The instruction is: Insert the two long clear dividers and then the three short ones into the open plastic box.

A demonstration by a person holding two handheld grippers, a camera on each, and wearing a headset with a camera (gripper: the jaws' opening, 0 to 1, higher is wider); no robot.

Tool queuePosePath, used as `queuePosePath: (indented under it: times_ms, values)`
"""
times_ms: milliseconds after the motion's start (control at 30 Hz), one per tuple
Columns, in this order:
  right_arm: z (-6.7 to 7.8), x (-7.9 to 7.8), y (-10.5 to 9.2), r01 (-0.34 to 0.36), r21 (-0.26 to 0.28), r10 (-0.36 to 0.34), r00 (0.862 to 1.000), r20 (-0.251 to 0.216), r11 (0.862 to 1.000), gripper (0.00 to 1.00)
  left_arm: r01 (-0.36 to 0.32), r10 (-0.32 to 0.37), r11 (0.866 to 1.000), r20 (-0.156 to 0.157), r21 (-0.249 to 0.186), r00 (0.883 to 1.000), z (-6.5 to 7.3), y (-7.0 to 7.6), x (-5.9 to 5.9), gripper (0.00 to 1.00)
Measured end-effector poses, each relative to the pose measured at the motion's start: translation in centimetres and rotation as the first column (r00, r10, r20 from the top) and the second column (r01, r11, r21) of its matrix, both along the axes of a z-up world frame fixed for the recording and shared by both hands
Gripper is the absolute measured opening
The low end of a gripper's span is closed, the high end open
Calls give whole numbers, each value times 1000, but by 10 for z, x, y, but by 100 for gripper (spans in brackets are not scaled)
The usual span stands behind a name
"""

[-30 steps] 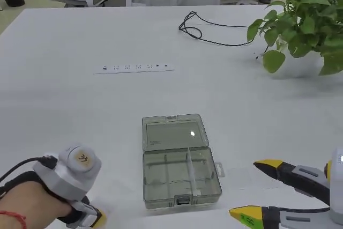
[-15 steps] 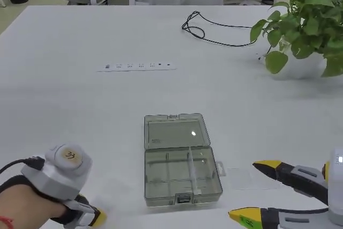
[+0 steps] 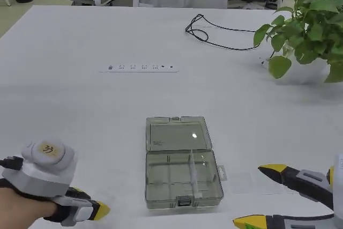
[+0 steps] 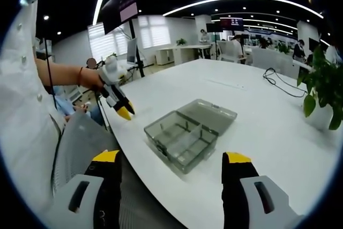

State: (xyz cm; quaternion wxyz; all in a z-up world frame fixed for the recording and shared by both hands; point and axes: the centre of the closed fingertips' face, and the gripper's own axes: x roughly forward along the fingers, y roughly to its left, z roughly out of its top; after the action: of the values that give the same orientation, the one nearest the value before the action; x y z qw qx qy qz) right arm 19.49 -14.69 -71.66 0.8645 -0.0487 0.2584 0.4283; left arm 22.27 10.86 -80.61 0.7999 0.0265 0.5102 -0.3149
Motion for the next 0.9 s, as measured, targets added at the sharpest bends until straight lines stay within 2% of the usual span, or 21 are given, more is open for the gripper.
queuePosePath:
  times_ms: [167,267,367,533,633,667,767,900]
  values:
    - [-2,0,-2,-1,-7,1,1000,-12,1000,78,-29,30,998,25,-60,999,16,-10,3,30]
    - [-1,1,-2,-6,-13,6,1000,-13,1000,79,-40,44,993,39,-110,998,28,-19,4,30]
    - [1,2,-1,-9,-17,9,1000,-9,1000,79,-40,48,991,53,-130,997,36,-25,4,30]
    - [8,8,4,-2,-4,2,1000,-8,1000,78,-52,68,977,73,-209,995,53,-41,4,30]
    - [12,10,9,12,19,-11,999,-33,1000,76,-47,68,971,84,-235,994,60,-49,4,30]
    - [14,12,10,12,22,-12,1000,-28,1000,75,-46,70,968,91,-248,993,63,-52,4,30]
    - [22,17,14,26,35,-25,999,-26,999,73,-58,93,952,102,-300,990,72,-59,6,30]
    - [30,22,21,41,57,-39,999,-35,998,67,-52,95,945,119,-323,988,78,-66,6,30]
